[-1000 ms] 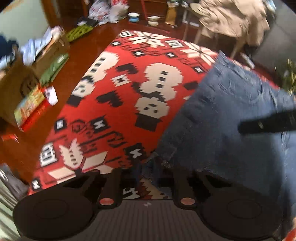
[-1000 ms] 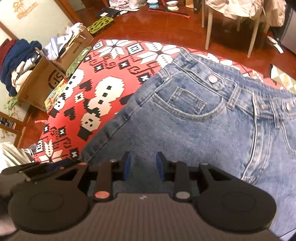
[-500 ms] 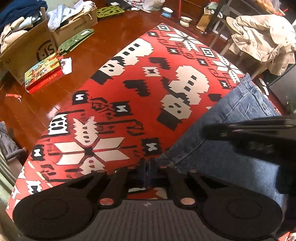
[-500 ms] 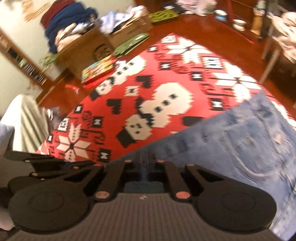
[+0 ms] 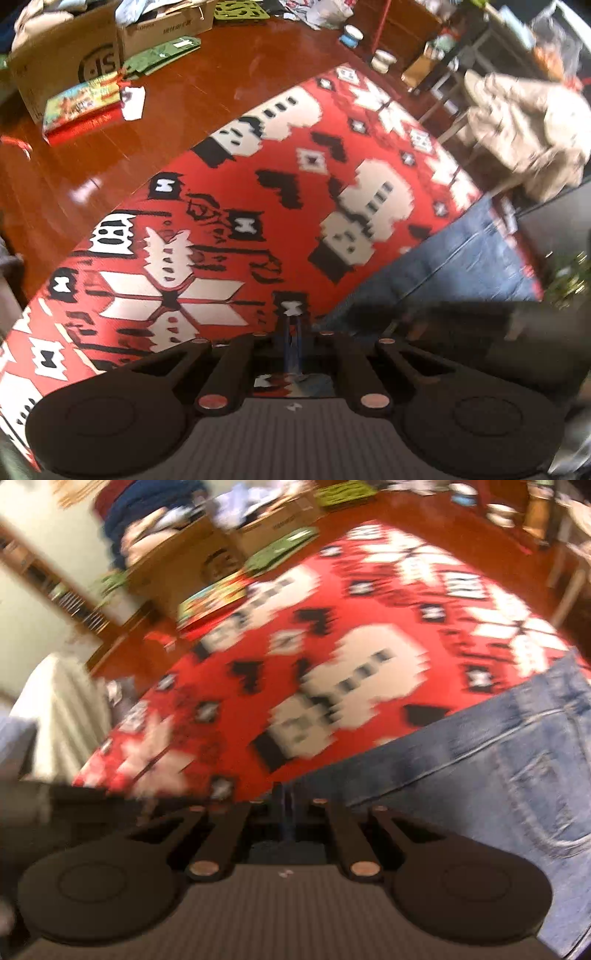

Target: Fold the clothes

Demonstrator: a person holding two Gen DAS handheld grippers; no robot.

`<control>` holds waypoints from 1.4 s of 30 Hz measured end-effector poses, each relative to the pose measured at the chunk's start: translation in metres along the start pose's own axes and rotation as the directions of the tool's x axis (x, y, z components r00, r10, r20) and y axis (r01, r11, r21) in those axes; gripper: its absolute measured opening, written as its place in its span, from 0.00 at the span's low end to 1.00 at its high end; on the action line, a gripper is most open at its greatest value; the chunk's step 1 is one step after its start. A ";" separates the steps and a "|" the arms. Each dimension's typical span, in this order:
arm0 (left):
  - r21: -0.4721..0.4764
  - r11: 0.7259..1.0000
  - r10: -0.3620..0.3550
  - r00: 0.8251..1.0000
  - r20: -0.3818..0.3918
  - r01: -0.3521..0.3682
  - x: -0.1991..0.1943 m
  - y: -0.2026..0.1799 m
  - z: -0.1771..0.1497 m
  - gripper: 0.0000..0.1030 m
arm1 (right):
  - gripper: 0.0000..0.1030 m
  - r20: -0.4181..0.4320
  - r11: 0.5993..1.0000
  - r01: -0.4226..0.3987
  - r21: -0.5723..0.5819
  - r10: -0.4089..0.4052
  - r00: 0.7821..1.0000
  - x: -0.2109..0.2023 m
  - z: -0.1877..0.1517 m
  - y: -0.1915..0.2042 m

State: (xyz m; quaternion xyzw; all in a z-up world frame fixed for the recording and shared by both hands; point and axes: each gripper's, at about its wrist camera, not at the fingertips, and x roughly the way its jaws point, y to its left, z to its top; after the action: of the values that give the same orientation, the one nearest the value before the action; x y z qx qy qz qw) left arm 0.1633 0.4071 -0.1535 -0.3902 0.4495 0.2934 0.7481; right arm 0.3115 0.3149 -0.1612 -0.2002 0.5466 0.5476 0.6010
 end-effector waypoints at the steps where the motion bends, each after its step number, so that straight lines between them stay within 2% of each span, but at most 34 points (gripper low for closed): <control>1: -0.015 1.000 -0.026 1.000 -0.002 0.026 -0.002 0.000 0.001 0.04 | 0.03 -0.009 1.000 -0.014 -0.009 0.014 1.000 0.001 -0.002 0.004; 3: -0.050 0.997 -0.068 0.998 -0.017 0.067 -0.001 -0.003 0.004 0.04 | 0.04 -0.030 0.999 -0.026 -0.025 0.025 0.999 0.003 -0.006 0.010; 4: -0.053 0.996 -0.072 0.997 -0.020 0.071 0.001 -0.006 0.005 0.04 | 0.00 -0.033 0.999 -0.013 -0.031 0.012 0.999 0.004 -0.007 0.010; 6: -0.045 0.997 -0.058 0.998 -0.027 0.057 0.003 -0.013 0.005 0.04 | 0.00 -0.021 1.000 -0.011 -0.006 0.011 1.000 0.002 -0.004 0.001; 13: -0.101 0.992 -0.073 0.996 -0.043 0.069 0.015 -0.030 0.006 0.04 | 0.04 0.046 0.990 0.126 0.066 -0.129 0.991 -0.018 0.021 -0.050; 17: -0.097 0.992 -0.085 0.996 -0.033 0.081 0.028 -0.041 0.012 0.04 | 0.05 0.077 0.989 0.132 0.063 -0.137 0.988 -0.033 0.029 -0.067; 21: -0.125 0.990 -0.074 0.997 -0.024 0.070 0.037 -0.042 0.016 0.04 | 0.06 0.024 0.997 0.071 0.013 -0.071 0.997 -0.024 0.026 -0.063; 23: -0.132 0.991 -0.033 0.999 -0.028 0.029 0.042 -0.037 0.016 0.03 | 0.05 0.005 0.997 0.073 -0.037 -0.073 0.997 -0.017 0.023 -0.059; 24: -0.140 0.989 -0.042 0.999 -0.025 0.038 0.041 -0.034 0.015 0.03 | 0.00 0.010 0.997 0.074 -0.036 -0.074 0.997 -0.018 0.024 -0.063; 25: -0.149 0.988 -0.052 0.998 -0.021 0.048 0.041 -0.030 0.014 0.03 | 0.00 0.015 0.997 0.075 -0.036 -0.075 0.997 -0.018 0.024 -0.066; 27: -0.140 0.990 -0.035 0.999 -0.023 0.032 0.040 -0.029 0.014 0.03 | 0.00 0.047 0.993 0.117 0.004 -0.117 0.992 -0.023 0.033 -0.085; 30: -0.130 0.991 -0.029 0.999 -0.032 0.025 0.040 -0.030 0.015 0.03 | 0.00 0.092 0.975 0.209 0.078 -0.216 0.972 -0.034 0.047 -0.123; 33: -0.111 0.994 -0.014 0.999 -0.038 0.010 0.040 -0.035 0.017 0.03 | 0.00 0.112 0.973 0.200 0.114 -0.212 0.971 -0.044 0.056 -0.138; 34: -0.103 0.995 -0.008 0.999 -0.038 0.004 0.040 -0.037 0.017 0.03 | 0.08 0.119 0.972 0.196 0.126 -0.211 0.970 -0.047 0.058 -0.143; 37: -0.080 0.997 -0.027 0.999 -0.037 0.024 0.041 -0.048 0.017 0.04 | 0.08 0.127 0.979 0.173 0.109 -0.186 0.974 -0.055 0.055 -0.136; 38: -0.076 0.996 -0.040 0.998 -0.038 0.037 0.042 -0.052 0.018 0.04 | 0.08 0.126 0.977 0.189 0.098 -0.200 0.972 -0.056 0.053 -0.134; 42: -0.033 0.999 -0.010 0.999 -0.031 0.009 0.047 -0.060 0.018 0.03 | 0.08 0.095 0.971 0.222 0.089 -0.230 0.968 -0.046 0.050 -0.146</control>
State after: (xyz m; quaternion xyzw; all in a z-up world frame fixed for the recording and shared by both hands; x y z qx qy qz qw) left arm 0.2384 0.3947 -0.1712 -0.4091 0.4542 0.2912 0.7359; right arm 0.4709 0.2903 -0.1570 -0.2089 0.5086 0.4637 0.6948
